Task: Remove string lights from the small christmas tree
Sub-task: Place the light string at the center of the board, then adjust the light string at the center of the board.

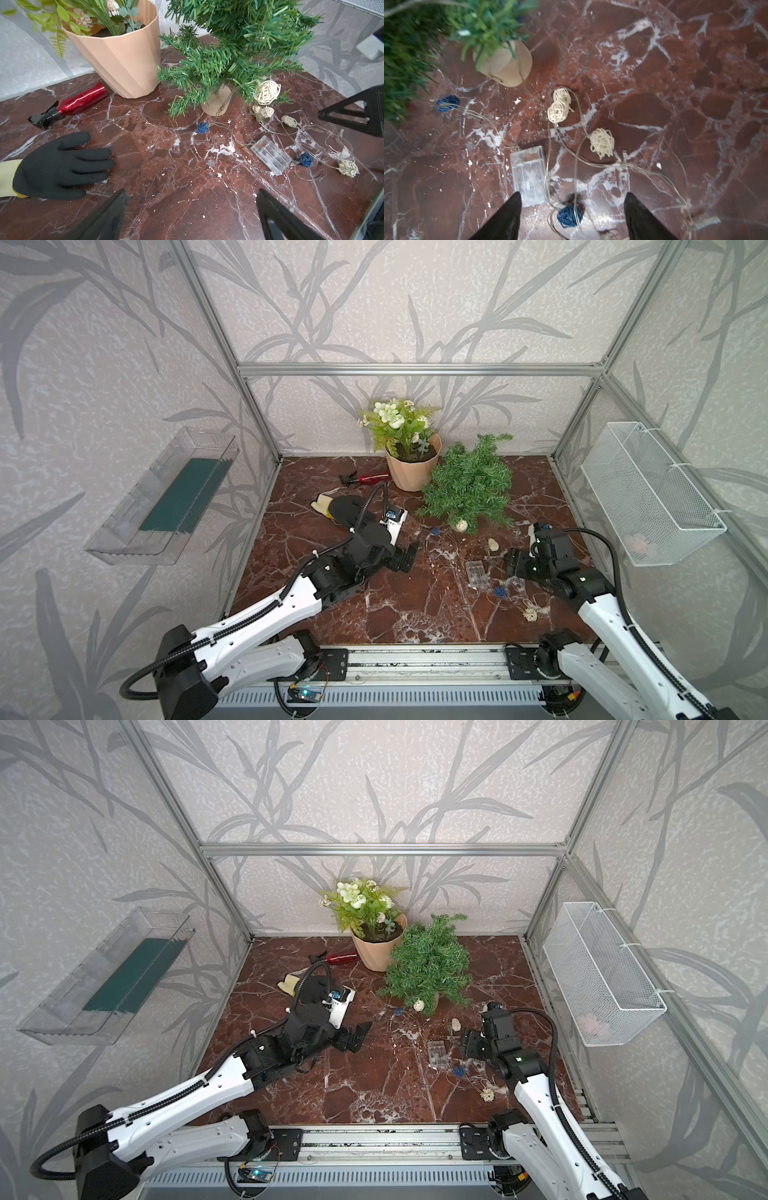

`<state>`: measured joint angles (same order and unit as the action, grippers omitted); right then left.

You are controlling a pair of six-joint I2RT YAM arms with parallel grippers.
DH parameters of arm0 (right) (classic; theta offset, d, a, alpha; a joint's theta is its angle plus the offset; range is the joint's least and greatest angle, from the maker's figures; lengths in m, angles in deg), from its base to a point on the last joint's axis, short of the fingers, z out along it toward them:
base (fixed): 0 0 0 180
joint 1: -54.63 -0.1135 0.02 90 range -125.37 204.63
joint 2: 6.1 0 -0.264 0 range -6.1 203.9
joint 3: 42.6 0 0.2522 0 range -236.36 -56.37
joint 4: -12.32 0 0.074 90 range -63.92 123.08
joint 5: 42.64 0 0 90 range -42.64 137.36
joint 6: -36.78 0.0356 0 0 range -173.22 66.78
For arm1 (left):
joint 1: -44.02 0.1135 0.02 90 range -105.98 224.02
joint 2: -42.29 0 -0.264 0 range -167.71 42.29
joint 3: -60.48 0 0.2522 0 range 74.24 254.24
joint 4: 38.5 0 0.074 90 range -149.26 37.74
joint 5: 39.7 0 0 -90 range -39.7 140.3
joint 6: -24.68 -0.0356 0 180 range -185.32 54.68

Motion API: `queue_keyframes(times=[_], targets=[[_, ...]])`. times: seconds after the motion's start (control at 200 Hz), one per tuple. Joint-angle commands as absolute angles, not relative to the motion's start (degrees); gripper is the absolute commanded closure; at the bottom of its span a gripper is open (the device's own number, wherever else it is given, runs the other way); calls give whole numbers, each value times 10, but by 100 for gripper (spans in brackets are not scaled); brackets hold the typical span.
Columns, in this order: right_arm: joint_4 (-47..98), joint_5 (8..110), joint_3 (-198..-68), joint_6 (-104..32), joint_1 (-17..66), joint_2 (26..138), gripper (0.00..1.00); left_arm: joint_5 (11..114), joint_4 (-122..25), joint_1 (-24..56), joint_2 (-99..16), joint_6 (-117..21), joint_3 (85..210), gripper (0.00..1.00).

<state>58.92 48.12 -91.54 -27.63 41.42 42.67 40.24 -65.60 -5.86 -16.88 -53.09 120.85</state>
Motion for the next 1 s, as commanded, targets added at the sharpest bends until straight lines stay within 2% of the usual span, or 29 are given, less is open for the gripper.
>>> queue_keyframes(times=[0.0,0.195,0.385,0.61,0.825,0.995], targets=[[486,520,-941,-306,409,498,24,391,-670,-61,-162,-524,1211,2],[353,528,-934,-324,411,599,30,386,-676,-61,-165,-522,1217,2],[192,543,-879,-298,420,638,39,385,-675,-61,-173,-522,1219,2],[108,522,-837,-269,448,672,60,389,-670,-60,-196,-521,1224,2],[46,527,-804,-257,478,667,100,393,-665,-60,-212,-520,1228,2],[60,531,-800,-259,494,626,100,392,-665,-60,-213,-520,1226,2]])
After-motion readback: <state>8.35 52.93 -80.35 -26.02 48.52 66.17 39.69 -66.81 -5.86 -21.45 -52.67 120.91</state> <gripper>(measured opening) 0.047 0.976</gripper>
